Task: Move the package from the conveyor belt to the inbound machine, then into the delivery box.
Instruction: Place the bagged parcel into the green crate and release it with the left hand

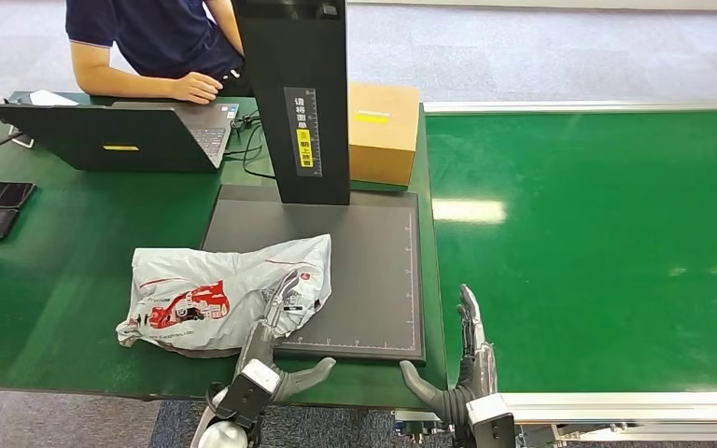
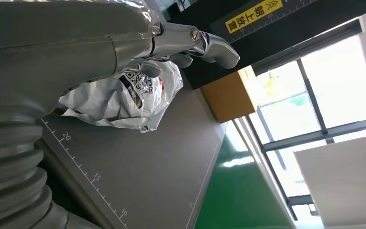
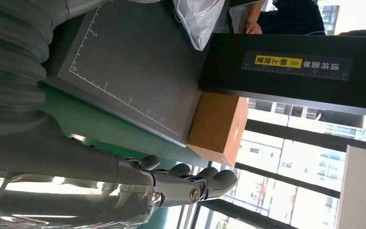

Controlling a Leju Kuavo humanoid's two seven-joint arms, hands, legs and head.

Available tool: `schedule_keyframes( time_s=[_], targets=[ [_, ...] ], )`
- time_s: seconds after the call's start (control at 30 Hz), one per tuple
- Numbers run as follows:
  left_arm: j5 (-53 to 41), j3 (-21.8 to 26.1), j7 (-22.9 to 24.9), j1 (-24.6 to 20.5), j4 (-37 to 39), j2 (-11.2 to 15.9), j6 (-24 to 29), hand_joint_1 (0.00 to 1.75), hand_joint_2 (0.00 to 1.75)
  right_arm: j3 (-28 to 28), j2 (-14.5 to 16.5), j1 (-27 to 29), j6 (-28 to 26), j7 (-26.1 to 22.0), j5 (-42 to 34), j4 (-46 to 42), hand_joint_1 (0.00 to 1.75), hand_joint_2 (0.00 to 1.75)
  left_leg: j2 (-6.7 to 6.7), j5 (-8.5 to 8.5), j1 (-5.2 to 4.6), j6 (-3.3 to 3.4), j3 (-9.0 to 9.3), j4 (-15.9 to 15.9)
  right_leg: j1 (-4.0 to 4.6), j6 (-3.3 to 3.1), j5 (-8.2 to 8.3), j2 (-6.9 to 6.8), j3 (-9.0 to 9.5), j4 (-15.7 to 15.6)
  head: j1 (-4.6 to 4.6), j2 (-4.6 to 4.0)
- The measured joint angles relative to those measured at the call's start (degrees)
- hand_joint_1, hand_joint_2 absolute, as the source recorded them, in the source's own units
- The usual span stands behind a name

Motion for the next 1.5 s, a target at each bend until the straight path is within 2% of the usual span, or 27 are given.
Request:
schedule_keyframes(
  time_s=[0.4,0.53,0.73,0.9,1.0,1.1,1.13,1.23,1.27,1.33,1.43,1.5],
  targets=[
    [5.0,0.6,-1.7,0.4,1.4,-0.7,-1.7,0.0,1.75,0.5,-0.1,2.4,-1.7,1.2,1.7,-1.7,0.0,1.75,0.0,-0.01,0.0,0.0,0.0,0.0,0.0,0.0,-0.01,0.0,0.0,0.0,0.0,0.0],
    [3.9,0.8,-1.7,0.0,2.2,-1.2,-0.9,0.0,1.75,0.4,0.0,3.3,-1.5,1.8,2.9,-2.7,0.0,1.75,0.0,-0.01,0.0,0.0,0.01,0.0,0.0,0.0,-0.01,0.0,0.0,0.0,0.01,0.0],
    [-6.0,1.3,0.6,-1.7,3.1,-2.1,10.2,0.0,1.75,-0.4,0.1,5.2,-0.4,2.3,5.0,-5.2,0.0,1.75,0.0,-0.01,0.0,0.0,0.01,0.0,0.0,0.0,0.0,0.0,0.0,0.0,0.0,0.0],
    [-21.4,2.3,7.1,-3.9,3.3,-1.9,22.3,0.0,1.75,-1.0,0.1,5.5,0.6,2.1,5.2,-5.8,0.0,1.75,0.0,0.0,0.0,-0.01,0.01,0.0,0.01,0.0,0.0,0.0,0.01,0.0,-0.01,0.0],
    [-30.2,2.8,11.5,-5.5,3.4,-1.5,25.4,0.0,1.75,-1.2,0.1,5.4,1.1,1.9,5.1,-5.8,0.0,1.75,0.0,0.0,0.0,-0.01,0.02,0.0,0.01,0.0,0.0,0.0,0.03,0.0,-0.01,0.0],
    [-34.1,3.0,14.0,-6.7,3.5,-1.1,26.0,0.0,1.75,-1.4,0.1,5.3,1.4,1.8,5.0,-5.8,0.0,1.75,0.0,0.0,0.0,0.0,0.02,0.0,0.0,0.0,0.0,0.0,0.03,0.0,0.0,0.0],
    [-35.6,3.0,15.4,-7.2,3.7,-1.0,25.5,0.34,1.75,-1.4,0.1,5.3,1.7,1.7,5.0,-5.8,0.0,1.75,0.0,0.0,0.0,0.0,0.01,0.0,0.0,0.0,0.0,0.0,0.02,0.0,0.01,0.0],
    [-43.5,3.0,23.1,-9.4,5.3,-0.1,20.1,1.64,1.75,-1.6,0.2,5.0,3.7,1.5,5.0,-5.8,0.0,1.75,-0.01,0.0,0.0,0.0,0.01,0.0,0.0,0.0,0.0,-0.01,0.02,0.0,0.01,0.0],
    [-46.1,2.9,25.6,-10.4,6.4,0.3,17.7,1.73,1.75,-1.6,0.2,4.8,4.4,1.5,5.1,-5.8,0.0,1.75,-0.01,0.01,0.0,0.0,0.01,0.0,0.0,0.0,0.0,-0.01,0.03,0.0,0.0,0.0],
    [-49.1,2.8,28.6,-12.2,8.9,1.1,14.6,1.74,1.75,-1.7,0.2,4.5,5.4,1.4,5.1,-5.8,0.0,1.75,0.0,0.01,0.0,0.0,0.04,0.0,0.0,-0.01,0.01,0.0,0.04,0.0,0.0,0.0],
    [-50.6,2.6,29.8,-14.1,12.0,1.9,12.3,1.75,1.75,-1.9,0.3,4.2,5.9,1.4,5.2,-5.8,0.0,1.75,0.0,0.01,0.0,0.0,0.07,0.0,0.01,-0.01,0.01,0.0,0.07,0.0,-0.01,0.0],
    [-51.4,2.0,30.7,-15.6,14.4,2.7,8.3,1.75,1.75,-2.0,0.3,3.9,6.3,1.3,5.2,-5.8,0.0,1.75,-0.01,0.01,0.0,0.0,0.14,0.0,0.01,0.0,0.0,-0.02,0.15,0.0,-0.01,0.0]
  ],
)
